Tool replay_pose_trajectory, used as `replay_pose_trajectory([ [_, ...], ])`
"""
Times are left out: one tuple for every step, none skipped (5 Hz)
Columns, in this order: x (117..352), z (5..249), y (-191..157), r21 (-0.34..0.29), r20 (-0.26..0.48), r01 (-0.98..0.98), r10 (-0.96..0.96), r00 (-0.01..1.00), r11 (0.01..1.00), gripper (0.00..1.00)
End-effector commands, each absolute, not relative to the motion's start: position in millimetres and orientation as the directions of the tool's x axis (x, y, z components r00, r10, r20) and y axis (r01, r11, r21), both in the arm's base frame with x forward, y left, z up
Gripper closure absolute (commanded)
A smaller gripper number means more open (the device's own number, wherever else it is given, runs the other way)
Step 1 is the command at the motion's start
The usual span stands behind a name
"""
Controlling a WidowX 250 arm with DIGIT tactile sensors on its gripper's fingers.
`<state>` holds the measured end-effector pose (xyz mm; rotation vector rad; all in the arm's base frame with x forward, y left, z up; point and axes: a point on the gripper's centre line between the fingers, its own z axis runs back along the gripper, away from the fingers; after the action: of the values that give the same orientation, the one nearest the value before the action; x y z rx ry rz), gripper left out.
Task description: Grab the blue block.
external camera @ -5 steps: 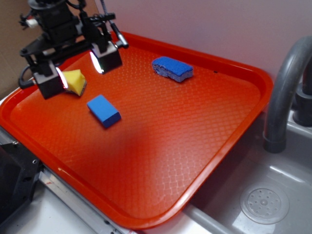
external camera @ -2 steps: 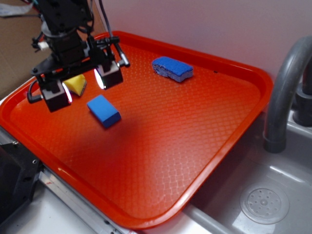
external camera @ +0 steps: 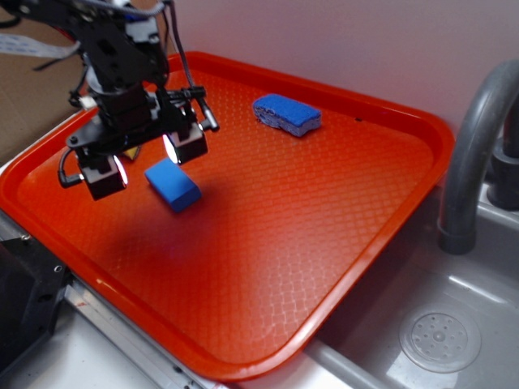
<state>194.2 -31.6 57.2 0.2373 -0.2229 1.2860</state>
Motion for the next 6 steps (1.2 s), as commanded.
replay_pose_trajectory([
  [214,48,-14,0.026,0.327,-0.959,0.905,0.273,0.281,0.0],
  [217,39,-11,0.041,0.334,-0.949,0.891,0.308,0.313,0.0],
  [219,32,-9,0.053,0.344,-0.935,0.873,0.347,0.35,0.0],
  [220,24,-17,0.076,0.35,-0.911,0.845,0.405,0.406,0.41],
  [219,22,-22,0.078,0.367,-0.892,0.819,0.441,0.445,1.0],
  [216,21,-25,0.076,0.377,-0.876,0.8,0.467,0.476,1.0],
])
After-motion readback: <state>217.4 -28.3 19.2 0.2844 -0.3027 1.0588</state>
